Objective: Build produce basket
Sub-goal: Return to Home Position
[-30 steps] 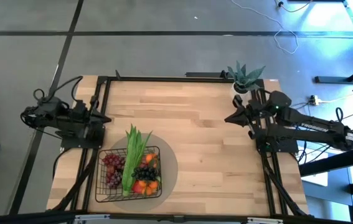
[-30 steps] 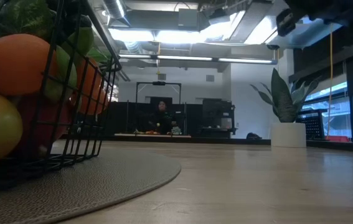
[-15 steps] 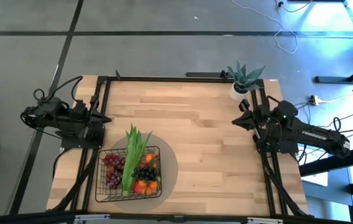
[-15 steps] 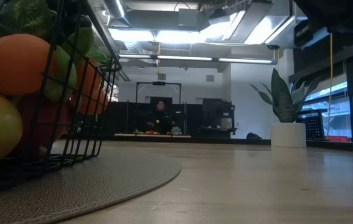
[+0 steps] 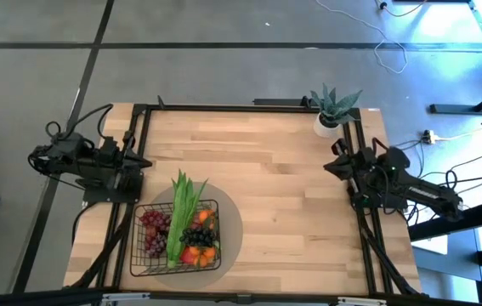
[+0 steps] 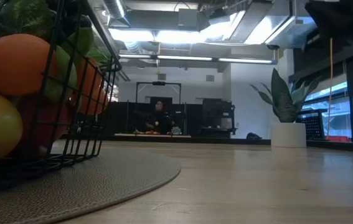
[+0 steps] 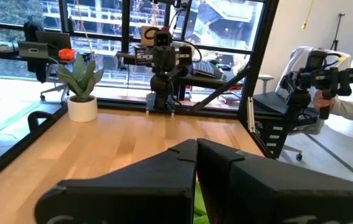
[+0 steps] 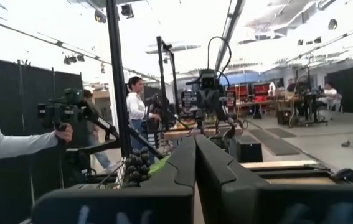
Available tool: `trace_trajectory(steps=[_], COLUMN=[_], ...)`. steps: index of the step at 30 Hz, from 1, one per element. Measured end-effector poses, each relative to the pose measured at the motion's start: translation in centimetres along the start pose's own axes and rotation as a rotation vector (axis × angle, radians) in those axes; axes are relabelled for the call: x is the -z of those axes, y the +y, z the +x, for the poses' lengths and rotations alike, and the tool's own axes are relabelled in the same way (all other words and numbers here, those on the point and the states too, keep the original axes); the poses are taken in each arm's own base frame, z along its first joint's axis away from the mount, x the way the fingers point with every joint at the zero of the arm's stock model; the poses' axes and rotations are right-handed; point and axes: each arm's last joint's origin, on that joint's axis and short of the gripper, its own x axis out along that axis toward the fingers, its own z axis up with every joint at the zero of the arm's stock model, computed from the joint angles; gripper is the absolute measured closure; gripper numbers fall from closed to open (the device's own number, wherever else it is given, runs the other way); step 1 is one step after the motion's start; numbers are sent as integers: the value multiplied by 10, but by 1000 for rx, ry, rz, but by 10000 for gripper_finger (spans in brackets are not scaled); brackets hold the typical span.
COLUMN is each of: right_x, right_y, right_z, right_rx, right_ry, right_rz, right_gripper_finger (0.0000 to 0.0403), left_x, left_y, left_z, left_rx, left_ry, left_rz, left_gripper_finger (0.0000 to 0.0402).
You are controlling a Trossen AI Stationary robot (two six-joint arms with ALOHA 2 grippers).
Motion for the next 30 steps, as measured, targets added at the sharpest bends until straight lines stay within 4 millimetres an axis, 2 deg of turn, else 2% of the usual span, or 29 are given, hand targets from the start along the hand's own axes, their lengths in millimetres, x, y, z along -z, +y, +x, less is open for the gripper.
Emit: trace_trajectory(steps=[7,10,17,22,30], right_x=[14,14,19,25,27], right_y=[-4,-5,-7,-8,-7], right_z=[-2,-2,-2,-3,-3], right_rx=[31,61,76,100,42], right_ry=[9,-1,57,112,142], right_rz=[31,23,-112,-102,-116], right_gripper_finger=[403,403,403,403,403], left_x=[0,0,3,23,75], left_y=[0,0,0,0,1], left_z=[0,0,5,21,50], left_rx=[0,1,-5,-26,-25], left_ry=[0,-4,-29,-25,-39], left_rz=[44,74,119,145,144], left_gripper_finger=[401,401,401,401,401])
